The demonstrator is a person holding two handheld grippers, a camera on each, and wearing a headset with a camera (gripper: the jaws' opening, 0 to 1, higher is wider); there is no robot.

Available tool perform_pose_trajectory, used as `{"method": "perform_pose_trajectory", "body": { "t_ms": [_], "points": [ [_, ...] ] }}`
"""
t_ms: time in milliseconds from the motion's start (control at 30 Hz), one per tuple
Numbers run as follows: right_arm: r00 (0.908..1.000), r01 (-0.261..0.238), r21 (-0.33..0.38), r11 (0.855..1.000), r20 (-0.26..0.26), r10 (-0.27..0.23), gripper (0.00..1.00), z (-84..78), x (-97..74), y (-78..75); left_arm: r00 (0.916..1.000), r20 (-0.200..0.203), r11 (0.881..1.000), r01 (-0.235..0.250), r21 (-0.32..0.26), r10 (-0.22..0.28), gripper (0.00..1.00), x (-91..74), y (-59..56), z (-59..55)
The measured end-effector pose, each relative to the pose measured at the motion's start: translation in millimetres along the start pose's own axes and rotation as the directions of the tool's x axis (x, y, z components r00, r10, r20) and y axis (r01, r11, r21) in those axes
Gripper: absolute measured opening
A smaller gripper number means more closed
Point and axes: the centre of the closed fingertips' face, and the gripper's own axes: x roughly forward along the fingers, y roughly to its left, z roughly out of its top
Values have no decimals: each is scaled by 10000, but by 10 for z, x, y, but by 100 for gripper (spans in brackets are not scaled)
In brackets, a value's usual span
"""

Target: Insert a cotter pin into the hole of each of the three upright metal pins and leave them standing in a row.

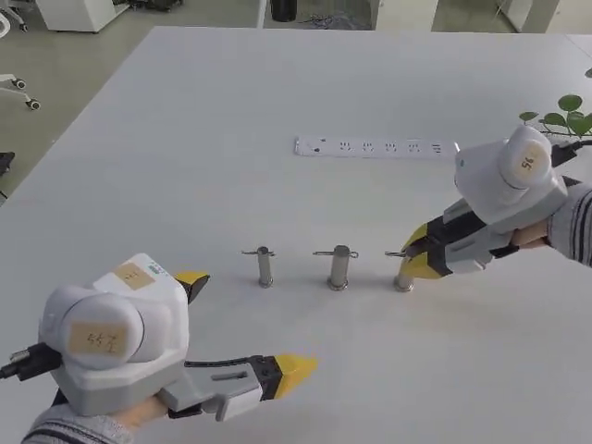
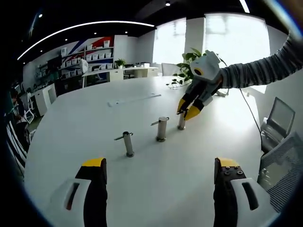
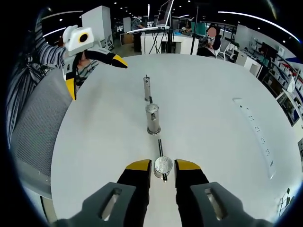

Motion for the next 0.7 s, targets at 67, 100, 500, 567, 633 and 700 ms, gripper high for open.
{"method": "perform_pose_trajectory", "body": {
  "t_ms": [67,100,500,567,633,700],
  "points": [
    [10000,72,-53,10000,51,-71,20,10,-8,-9,10000,15,10000,-14,-31,14,95,1,5,4],
    [9999,103,-49,9999,51,-102,20,15,-18,-12,10000,46,10000,5,-47,-5,95,1,5,12],
    [9870,942,1260,9875,1182,-1093,43,166,-185,44,9990,438,9991,48,-413,-30,99,-11,44,124],
    [9841,1047,1586,9818,1262,-1253,49,168,-203,82,9991,426,9991,18,-421,0,99,-19,56,131],
    [9796,1192,1688,9784,1405,-1436,56,184,-223,105,9992,407,9991,-31,-431,48,99,-27,69,137],
    [9736,1451,1963,9697,1463,-1753,61,193,-247,116,9991,424,9984,-50,-566,74,99,-38,83,150]
  ]
}}
